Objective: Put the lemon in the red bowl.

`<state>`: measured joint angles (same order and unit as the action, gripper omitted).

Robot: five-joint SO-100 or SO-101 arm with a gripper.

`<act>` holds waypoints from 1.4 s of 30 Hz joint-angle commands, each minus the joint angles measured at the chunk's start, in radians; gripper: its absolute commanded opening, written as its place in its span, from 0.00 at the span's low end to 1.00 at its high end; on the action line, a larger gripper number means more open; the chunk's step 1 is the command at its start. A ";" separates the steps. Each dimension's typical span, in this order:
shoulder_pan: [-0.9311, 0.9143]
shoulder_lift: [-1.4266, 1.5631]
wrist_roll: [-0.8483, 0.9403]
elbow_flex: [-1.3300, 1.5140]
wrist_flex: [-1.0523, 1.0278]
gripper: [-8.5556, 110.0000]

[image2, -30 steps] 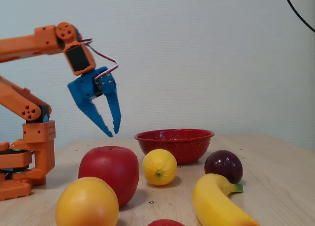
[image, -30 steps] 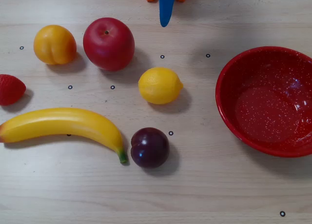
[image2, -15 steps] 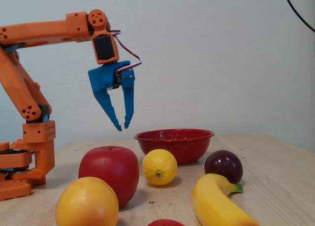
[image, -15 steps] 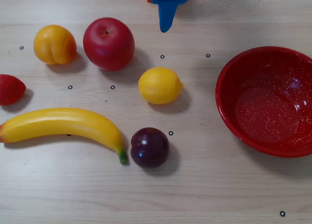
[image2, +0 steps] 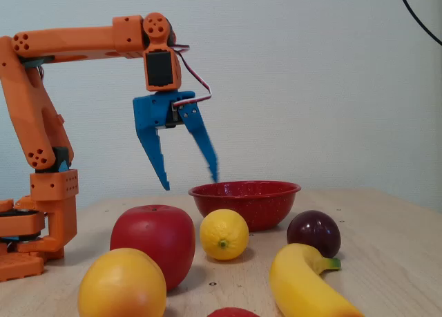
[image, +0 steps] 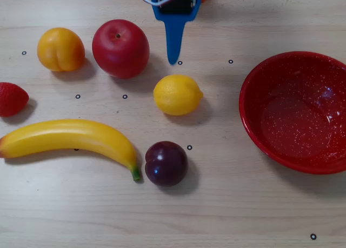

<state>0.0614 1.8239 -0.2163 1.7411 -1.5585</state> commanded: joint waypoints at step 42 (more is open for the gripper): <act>-0.023 -0.353 0.017 -0.173 0.133 0.58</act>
<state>0.0629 1.4435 -0.2178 1.6858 -1.4404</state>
